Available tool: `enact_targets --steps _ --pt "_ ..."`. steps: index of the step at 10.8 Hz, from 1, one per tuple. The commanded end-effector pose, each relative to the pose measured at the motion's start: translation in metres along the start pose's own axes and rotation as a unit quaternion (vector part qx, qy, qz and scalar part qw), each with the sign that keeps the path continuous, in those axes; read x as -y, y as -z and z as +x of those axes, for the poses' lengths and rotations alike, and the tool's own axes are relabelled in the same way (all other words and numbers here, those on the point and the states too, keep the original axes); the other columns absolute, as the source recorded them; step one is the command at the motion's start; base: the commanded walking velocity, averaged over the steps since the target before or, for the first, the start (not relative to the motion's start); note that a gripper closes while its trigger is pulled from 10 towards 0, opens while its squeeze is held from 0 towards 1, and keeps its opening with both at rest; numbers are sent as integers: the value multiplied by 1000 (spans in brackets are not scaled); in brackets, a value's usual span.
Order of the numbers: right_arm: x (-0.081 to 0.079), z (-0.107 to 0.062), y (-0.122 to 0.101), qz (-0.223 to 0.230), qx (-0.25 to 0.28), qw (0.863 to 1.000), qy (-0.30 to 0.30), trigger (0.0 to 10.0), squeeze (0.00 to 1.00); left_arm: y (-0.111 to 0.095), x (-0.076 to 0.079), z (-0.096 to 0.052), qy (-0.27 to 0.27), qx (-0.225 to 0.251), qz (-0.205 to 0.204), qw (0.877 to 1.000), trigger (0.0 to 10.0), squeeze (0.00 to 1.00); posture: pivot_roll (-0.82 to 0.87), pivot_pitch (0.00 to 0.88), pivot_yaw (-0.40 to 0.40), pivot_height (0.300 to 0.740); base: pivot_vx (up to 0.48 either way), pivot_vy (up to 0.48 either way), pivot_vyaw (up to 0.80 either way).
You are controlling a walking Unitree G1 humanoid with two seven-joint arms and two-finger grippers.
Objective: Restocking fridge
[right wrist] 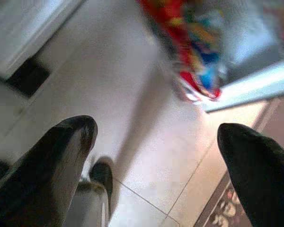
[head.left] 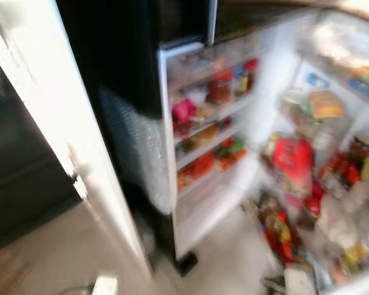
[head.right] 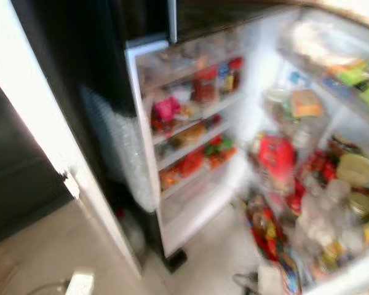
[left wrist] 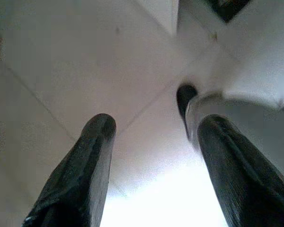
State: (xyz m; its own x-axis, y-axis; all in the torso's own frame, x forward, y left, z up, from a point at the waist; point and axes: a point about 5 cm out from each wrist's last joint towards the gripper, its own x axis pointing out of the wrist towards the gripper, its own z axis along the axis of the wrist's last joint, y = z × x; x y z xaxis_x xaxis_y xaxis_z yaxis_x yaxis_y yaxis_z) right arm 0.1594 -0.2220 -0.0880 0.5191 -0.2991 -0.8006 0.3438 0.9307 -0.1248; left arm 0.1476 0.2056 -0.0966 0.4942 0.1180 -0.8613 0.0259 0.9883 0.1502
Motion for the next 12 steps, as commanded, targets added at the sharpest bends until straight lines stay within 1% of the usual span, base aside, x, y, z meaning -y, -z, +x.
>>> enact_targets --steps 1,2,3,4,5,6,7,8,9,10,11,12 --pt "-1 0 -1 42 2 998 37 10000 0 -3 -5 0 -5 3 8 1000 10000 0 -53 0 -6 740 0 0 0" --pt "1 -2 3 81 -8 993 82 10000 0 -3 -5 0 -5 3 7 1000 10000 0 -55 0 -7 740 0 0 0" --pt "2 -3 5 109 -10 987 116 10000 0 -3 -5 0 -6 4 6 1000 10000 0 -57 0 -7 740 0 0 0" --pt "38 -4 8 165 -20 965 204 10000 0 -3 -5 0 -6 3 6 1000 10000 0 -67 0 -5 740 0 0 0" --pt "75 -8 9 204 -27 939 274 10000 0 -3 -5 0 -6 2 8 1000 10000 0 -74 0 -2 740 0 0 0" --pt "96 -14 22 221 -38 925 307 10000 0 -3 -5 0 -6 2 8 1000 10000 0 -76 0 1 740 0 0 0" --pt "127 -30 45 247 -42 897 366 10000 0 -4 -5 1 -6 3 9 1000 10000 0 -80 0 3 740 0 0 0" --pt "137 -38 58 265 -53 873 407 10000 0 -4 -5 1 -6 4 10 1000 10000 0 -84 0 6 740 0 0 0" --pt "145 -43 63 275 -55 857 432 10000 0 -5 -5 1 -5 5 12 1000 10000 0 -85 0 9 740 0 0 0" --pt "152 -47 64 281 -54 846 449 10000 0 -5 -5 1 -5 5 12 1000 10000 0 -87 0 12 740 0 0 0" --pt "160 -49 62 280 -46 843 457 10000 0 -5 -5 1 -5 5 13 1000 10000 0 -88 0 12 740 0 0 0" --pt "170 -50 52 297 -20 835 463 10000 0 -5 -5 1 -5 5 12 1000 10000 0 -88 0 13 740 0 0 0"
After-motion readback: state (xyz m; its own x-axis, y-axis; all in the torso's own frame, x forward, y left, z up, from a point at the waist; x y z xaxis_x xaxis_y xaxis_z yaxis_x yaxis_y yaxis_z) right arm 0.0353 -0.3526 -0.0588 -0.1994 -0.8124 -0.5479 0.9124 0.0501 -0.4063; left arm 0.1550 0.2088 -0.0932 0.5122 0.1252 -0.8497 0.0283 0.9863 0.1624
